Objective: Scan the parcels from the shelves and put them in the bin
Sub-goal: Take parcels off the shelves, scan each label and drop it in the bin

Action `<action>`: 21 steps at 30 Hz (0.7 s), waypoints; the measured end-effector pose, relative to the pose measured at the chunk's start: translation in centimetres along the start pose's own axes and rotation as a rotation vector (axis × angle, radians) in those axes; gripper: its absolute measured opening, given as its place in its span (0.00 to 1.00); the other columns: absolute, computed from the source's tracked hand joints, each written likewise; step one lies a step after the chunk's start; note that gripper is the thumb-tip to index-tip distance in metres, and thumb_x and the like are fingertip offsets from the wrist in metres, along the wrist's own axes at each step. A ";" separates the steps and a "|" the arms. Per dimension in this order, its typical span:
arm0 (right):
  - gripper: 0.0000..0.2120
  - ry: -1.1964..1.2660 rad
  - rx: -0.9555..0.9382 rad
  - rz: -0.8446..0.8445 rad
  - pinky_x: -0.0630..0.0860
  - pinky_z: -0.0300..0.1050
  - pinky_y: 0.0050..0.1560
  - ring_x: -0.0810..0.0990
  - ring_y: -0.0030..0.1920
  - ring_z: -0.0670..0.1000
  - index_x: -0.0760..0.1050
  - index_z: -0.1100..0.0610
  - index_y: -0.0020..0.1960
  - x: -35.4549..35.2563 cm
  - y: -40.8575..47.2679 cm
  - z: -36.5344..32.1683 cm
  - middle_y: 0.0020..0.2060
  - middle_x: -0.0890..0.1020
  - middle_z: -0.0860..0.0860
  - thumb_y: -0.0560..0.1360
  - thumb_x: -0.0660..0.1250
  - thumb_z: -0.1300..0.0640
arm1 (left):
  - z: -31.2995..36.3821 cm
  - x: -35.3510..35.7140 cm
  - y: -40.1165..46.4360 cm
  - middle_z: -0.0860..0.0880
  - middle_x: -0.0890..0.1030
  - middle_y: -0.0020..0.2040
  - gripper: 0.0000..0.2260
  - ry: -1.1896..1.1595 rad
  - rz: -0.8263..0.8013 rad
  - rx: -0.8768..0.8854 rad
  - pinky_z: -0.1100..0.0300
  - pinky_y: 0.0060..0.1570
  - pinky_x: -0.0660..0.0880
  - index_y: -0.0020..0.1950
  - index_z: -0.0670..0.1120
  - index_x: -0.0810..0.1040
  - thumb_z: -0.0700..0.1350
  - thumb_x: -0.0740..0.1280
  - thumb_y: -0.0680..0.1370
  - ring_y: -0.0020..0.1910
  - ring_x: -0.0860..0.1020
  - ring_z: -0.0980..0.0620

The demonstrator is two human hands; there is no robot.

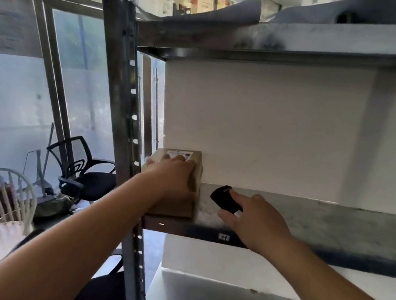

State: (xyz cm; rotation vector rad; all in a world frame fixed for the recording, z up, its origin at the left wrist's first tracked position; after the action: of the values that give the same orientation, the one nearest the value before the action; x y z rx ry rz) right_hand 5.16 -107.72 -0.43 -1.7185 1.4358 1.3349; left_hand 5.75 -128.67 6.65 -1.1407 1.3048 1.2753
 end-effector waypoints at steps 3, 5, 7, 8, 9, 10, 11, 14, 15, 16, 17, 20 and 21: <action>0.35 0.024 0.026 0.023 0.78 0.52 0.59 0.78 0.58 0.55 0.57 0.38 0.82 -0.2 0.1 0.5 0.63 0.73 0.53 0.78 0.58 0.28 | 0.2 -0.3 0.0 0.53 0.71 0.74 0.31 -0.030 0.065 0.042 0.30 0.73 0.62 0.72 0.56 0.72 0.66 0.72 0.73 0.76 0.63 0.40; 0.34 0.017 0.038 0.040 0.78 0.51 0.59 0.78 0.58 0.55 0.58 0.38 0.81 -0.7 0.0 1.1 0.63 0.73 0.54 0.79 0.59 0.29 | -0.1 -0.2 -0.1 0.55 0.73 0.74 0.31 -0.070 0.119 0.063 0.36 0.71 0.67 0.71 0.58 0.74 0.68 0.72 0.72 0.75 0.64 0.42; 0.33 -0.003 0.049 0.061 0.78 0.51 0.58 0.78 0.58 0.55 0.59 0.38 0.81 -1.2 -0.1 1.9 0.63 0.74 0.54 0.79 0.60 0.30 | -0.7 -0.2 0.0 0.56 0.74 0.73 0.34 -0.105 0.166 0.063 0.40 0.70 0.70 0.73 0.61 0.72 0.71 0.72 0.70 0.75 0.65 0.43; 0.33 -0.011 0.053 0.071 0.79 0.51 0.57 0.79 0.57 0.55 0.61 0.38 0.80 -1.4 -0.1 2.3 0.62 0.75 0.54 0.79 0.60 0.30 | -0.9 -0.2 0.1 0.55 0.75 0.73 0.36 -0.116 0.181 0.056 0.40 0.70 0.70 0.74 0.61 0.72 0.72 0.72 0.69 0.75 0.66 0.44; 0.32 -0.015 0.056 0.079 0.79 0.51 0.56 0.80 0.55 0.54 0.62 0.38 0.80 -1.6 -0.2 2.7 0.61 0.75 0.53 0.78 0.60 0.30 | -1.0 -0.2 0.3 0.55 0.74 0.74 0.37 -0.124 0.187 0.043 0.38 0.71 0.69 0.74 0.61 0.72 0.73 0.72 0.68 0.75 0.66 0.44; 0.31 -0.013 0.056 0.085 0.80 0.50 0.54 0.80 0.52 0.54 0.63 0.37 0.79 -1.6 -0.3 2.9 0.58 0.76 0.52 0.78 0.60 0.30 | -1.1 -0.1 0.4 0.55 0.73 0.75 0.38 -0.132 0.177 0.026 0.34 0.72 0.66 0.75 0.61 0.72 0.75 0.71 0.68 0.76 0.65 0.44; 0.30 -0.014 0.056 0.087 0.80 0.50 0.53 0.80 0.50 0.53 0.64 0.37 0.78 -1.7 -0.4 3.2 0.56 0.76 0.52 0.78 0.60 0.29 | -1.1 0.0 0.6 0.54 0.72 0.76 0.38 -0.136 0.156 0.006 0.30 0.73 0.62 0.75 0.61 0.72 0.76 0.69 0.68 0.77 0.64 0.43; 0.31 -0.064 0.044 0.079 0.80 0.49 0.53 0.79 0.51 0.53 0.64 0.36 0.78 -2.0 -0.4 3.7 0.55 0.74 0.51 0.78 0.60 0.29 | -1.1 0.3 1.1 0.50 0.68 0.77 0.41 -0.123 0.113 -0.056 0.29 0.71 0.64 0.76 0.61 0.69 0.80 0.63 0.69 0.78 0.62 0.40; 0.32 -0.082 0.036 0.079 0.80 0.49 0.54 0.79 0.51 0.54 0.63 0.36 0.79 -2.1 -0.4 3.7 0.55 0.74 0.51 0.78 0.60 0.28 | -1.1 0.5 1.2 0.49 0.68 0.77 0.41 -0.121 0.108 -0.074 0.32 0.70 0.65 0.77 0.60 0.68 0.80 0.63 0.69 0.78 0.62 0.40; 0.32 -0.092 0.030 0.080 0.80 0.49 0.54 0.79 0.52 0.54 0.63 0.36 0.79 -2.2 -0.3 3.6 0.55 0.74 0.51 0.78 0.60 0.28 | -1.1 0.7 1.4 0.48 0.67 0.77 0.41 -0.120 0.104 -0.090 0.32 0.70 0.66 0.77 0.59 0.68 0.79 0.63 0.69 0.78 0.61 0.40; 0.32 -0.096 0.024 0.080 0.80 0.49 0.54 0.79 0.52 0.54 0.63 0.36 0.79 -2.2 -0.3 3.5 0.55 0.74 0.51 0.77 0.60 0.28 | -1.1 0.8 1.5 0.48 0.67 0.77 0.41 -0.119 0.102 -0.107 0.32 0.70 0.66 0.77 0.59 0.67 0.79 0.63 0.69 0.78 0.61 0.39; 0.31 -0.094 -0.001 0.064 0.79 0.49 0.54 0.79 0.52 0.53 0.63 0.36 0.79 -2.2 -0.4 3.1 0.56 0.74 0.51 0.78 0.60 0.29 | -1.0 1.0 1.6 0.48 0.66 0.77 0.42 -0.113 0.098 -0.157 0.33 0.70 0.67 0.77 0.60 0.67 0.78 0.63 0.68 0.78 0.61 0.38; 0.31 -0.090 -0.007 0.056 0.79 0.48 0.54 0.79 0.51 0.53 0.63 0.36 0.79 -2.2 -0.5 2.9 0.56 0.74 0.51 0.78 0.60 0.29 | -0.9 0.9 1.5 0.47 0.67 0.77 0.41 -0.112 0.091 -0.162 0.34 0.70 0.67 0.78 0.60 0.67 0.76 0.64 0.68 0.78 0.61 0.38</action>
State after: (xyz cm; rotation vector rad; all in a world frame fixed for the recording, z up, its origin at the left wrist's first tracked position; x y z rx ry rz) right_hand 4.77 -104.17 0.37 -1.6123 1.4397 1.4300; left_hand 4.09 -129.54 5.97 -1.1144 1.1986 1.5131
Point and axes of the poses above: each hand's wrist, its own y-axis towards the middle knuckle, its own x-axis out of the palm, z = x × y, the point moved 6 cm from there along y, towards the middle knuckle
